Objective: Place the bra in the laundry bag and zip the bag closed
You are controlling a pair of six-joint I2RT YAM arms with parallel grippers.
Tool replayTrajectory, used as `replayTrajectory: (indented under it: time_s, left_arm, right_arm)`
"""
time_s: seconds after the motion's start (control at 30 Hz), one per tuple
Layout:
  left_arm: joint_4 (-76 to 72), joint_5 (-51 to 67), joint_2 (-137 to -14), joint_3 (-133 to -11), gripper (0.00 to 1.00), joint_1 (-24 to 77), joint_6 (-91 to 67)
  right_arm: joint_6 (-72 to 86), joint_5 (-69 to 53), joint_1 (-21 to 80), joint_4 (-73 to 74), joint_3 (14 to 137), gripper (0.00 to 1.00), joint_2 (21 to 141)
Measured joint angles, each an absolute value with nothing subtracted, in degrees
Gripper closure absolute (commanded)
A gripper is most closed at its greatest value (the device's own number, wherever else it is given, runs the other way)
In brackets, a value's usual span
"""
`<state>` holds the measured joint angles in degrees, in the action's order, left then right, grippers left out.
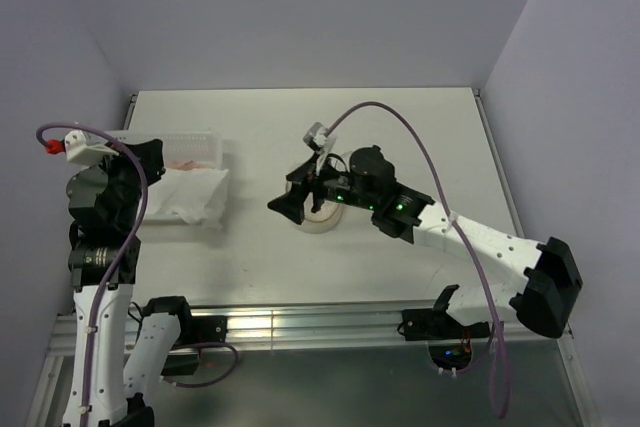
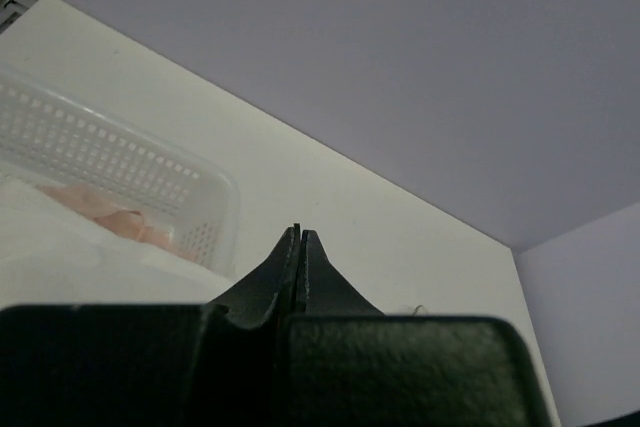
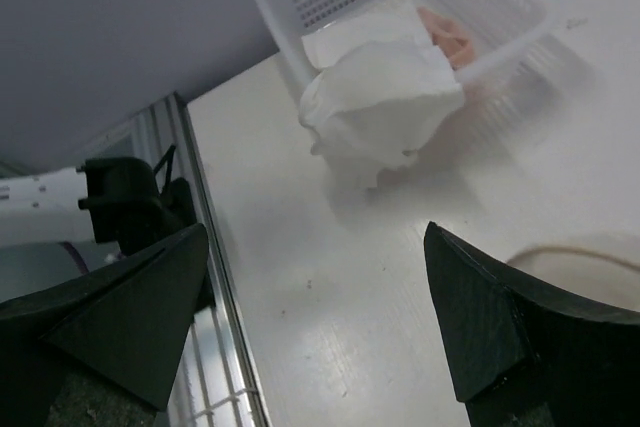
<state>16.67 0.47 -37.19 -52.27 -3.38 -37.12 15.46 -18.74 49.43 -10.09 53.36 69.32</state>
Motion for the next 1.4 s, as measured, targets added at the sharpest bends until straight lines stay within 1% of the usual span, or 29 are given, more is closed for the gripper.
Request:
replayTrajectory:
  time_s: [0.1,0.2,0.23,0.27,0.3,0.37,0.4,0.5,0.57,0.67,0.83,1.0,1.1,1.23,1.4]
  left_arm:
    - [16.60,1.08,-36.86,-53.89,1.00,-2.28,-36.62]
    - [17.15,1.23,-36.84,-54.85,1.00,-1.78,-35.94]
    - [17.61,1.26,-36.82,-54.87,0.98,-1.74,-35.79]
    - [18.52,1.26,-36.64,-54.68,0.93,-1.72,-35.75]
    - [19.40,1.23,-36.36,-54.04,0.76,-1.72,-35.75]
    - [21.56,1.19,-34.81,-51.35,0.59,-1.67,-36.05]
    - [23.14,1.34,-33.71,-49.32,0.46,-1.67,-36.84]
    - [26.81,2.26,-30.48,-43.00,0.32,-1.67,-39.90]
    - [29.15,2.87,-28.82,-38.81,0.31,-1.65,-41.93]
    - [32.14,3.64,-27.31,-35.07,0.29,-1.50,-44.69]
    - [33.61,4.69,-26.72,-33.76,0.29,-0.91,-47.97]
    - [32.42,5.41,-26.52,-29.39,0.35,-0.75,-51.77]
    - [32.38,4.89,-26.61,-27.59,0.36,-0.75,-52.82]
    - [31.31,3.95,-26.98,-27.31,0.39,-0.73,-53.54]
    - [28.91,2.44,-27.49,-26.28,0.45,-0.71,-53.76]
  right_arm:
    - [9.50,-21.06,51.42,-9.56,59.11,0.05,75.00]
    - [5.98,-22.72,51.99,-6.92,67.37,0.06,81.45]
    - [5.52,-22.41,52.18,-6.70,69.25,0.06,83.13]
    - [5.43,-21.61,52.40,-6.68,70.15,0.06,84.07]
    - [5.48,-20.62,52.56,-6.68,70.28,0.06,84.55]
    - [6.63,-18.44,53.10,-5.96,70.06,0.08,85.08]
    - [7.27,-17.69,53.32,-5.72,70.04,0.09,85.32]
    - [9.43,-17.37,53.74,-5.41,70.61,0.11,87.20]
    - [10.55,-16.78,54.11,-4.73,71.81,0.11,89.65]
    - [11.97,-15.62,54.50,-4.19,70.39,0.11,90.80]
    - [12.86,-14.15,54.61,-4.03,67.96,0.10,89.78]
    - [14.13,-13.93,54.61,-4.78,66.41,0.11,88.18]
    - [14.50,-13.89,54.61,-4.75,65.54,0.11,87.24]
    - [14.57,-12.73,54.63,-4.69,64.36,0.11,85.80]
    - [14.59,-11.60,54.61,-4.64,64.14,0.11,85.71]
